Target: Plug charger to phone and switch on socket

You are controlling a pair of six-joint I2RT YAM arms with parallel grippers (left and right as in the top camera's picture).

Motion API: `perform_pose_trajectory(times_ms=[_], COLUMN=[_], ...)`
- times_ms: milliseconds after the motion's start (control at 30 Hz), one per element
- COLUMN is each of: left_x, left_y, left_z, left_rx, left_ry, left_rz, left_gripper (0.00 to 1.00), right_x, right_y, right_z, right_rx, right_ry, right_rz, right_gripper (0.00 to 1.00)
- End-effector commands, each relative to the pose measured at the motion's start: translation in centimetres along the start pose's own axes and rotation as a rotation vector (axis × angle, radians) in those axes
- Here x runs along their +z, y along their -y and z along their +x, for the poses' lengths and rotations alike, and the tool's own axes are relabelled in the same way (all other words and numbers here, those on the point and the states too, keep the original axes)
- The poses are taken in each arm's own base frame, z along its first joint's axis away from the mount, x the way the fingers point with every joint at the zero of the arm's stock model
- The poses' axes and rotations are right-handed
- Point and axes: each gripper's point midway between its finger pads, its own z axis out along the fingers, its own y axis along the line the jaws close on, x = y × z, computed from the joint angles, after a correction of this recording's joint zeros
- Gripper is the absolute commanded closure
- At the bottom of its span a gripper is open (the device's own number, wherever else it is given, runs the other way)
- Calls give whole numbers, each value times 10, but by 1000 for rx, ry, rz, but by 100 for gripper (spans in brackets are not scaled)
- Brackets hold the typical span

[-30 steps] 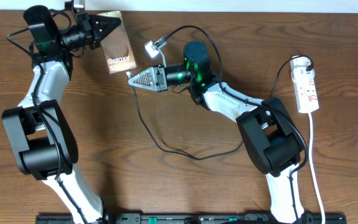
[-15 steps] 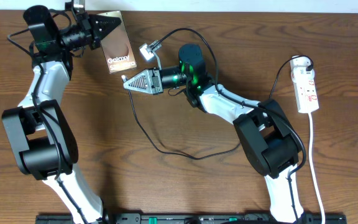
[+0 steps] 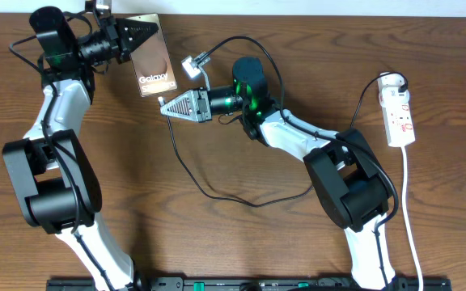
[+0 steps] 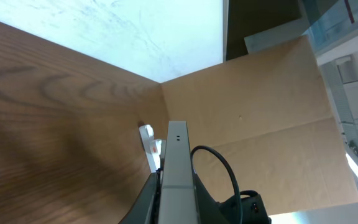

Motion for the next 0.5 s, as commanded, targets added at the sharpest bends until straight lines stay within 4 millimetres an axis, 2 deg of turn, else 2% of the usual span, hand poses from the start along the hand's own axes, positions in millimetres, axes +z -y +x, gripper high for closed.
perform_pose_trajectory(times_ms=[0,467], left_x=[-1,4], left_y=[16,19], left_z=[3,8], left_rx=[28,29], left_ry=[-34,-57], left_rz=[26,37], left_gripper=[93,93], right_x=[-3,-4], right_y=[2,3], right_z=[-5,-7], right_rx=[-6,-8], right_ry=[15,25], right_rz=[7,13], right_gripper=[99,99])
